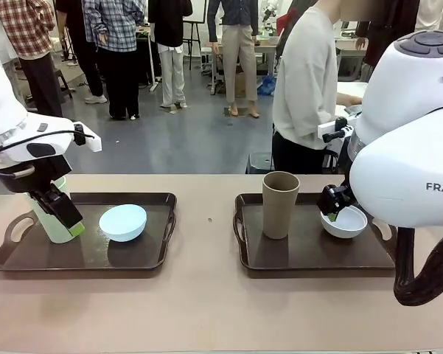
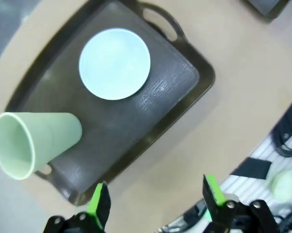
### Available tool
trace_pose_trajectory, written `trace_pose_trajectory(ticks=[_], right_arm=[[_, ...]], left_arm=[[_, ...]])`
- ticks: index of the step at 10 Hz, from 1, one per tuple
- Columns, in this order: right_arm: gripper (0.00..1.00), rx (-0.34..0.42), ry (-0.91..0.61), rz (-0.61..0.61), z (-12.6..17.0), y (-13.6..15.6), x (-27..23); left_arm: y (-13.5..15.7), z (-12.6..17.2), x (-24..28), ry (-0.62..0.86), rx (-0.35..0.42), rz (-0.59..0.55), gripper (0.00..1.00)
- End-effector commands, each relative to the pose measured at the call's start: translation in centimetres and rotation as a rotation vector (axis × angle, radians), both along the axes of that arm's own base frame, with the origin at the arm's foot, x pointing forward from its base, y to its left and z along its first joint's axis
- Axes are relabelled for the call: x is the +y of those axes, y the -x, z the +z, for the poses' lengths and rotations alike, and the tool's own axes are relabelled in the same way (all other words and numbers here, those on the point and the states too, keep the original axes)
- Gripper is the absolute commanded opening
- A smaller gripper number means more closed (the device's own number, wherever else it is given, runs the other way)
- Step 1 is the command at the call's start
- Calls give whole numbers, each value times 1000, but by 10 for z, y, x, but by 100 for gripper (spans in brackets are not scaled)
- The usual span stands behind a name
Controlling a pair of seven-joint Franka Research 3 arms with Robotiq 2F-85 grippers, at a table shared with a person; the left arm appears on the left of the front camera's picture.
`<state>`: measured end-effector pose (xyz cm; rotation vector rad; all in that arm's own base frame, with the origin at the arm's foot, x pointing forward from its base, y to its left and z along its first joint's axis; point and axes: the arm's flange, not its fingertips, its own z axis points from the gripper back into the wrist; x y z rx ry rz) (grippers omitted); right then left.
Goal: Set up a tray with a mat and arrange the tableware.
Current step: Pick up the Picnic Bowl and Reusable plastic cup from the Handle tray in front of the human's position and hold them in the air.
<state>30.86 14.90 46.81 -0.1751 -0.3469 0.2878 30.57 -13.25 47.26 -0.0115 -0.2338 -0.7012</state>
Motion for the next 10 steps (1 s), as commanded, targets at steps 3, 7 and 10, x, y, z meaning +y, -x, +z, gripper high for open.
trace_pose_trajectory(ticks=[3, 7, 10], right_arm=[[100, -54, -60, 83, 0, -16, 3], [100, 54, -404, -41, 38, 0, -98], [100, 40, -713, -123, 51, -2, -191]], left_arm=[[-16, -9, 0, 14, -35, 17, 100], [-10, 18, 64, 215, 180, -13, 100], [-41, 24, 126, 488, 249, 82, 100]])
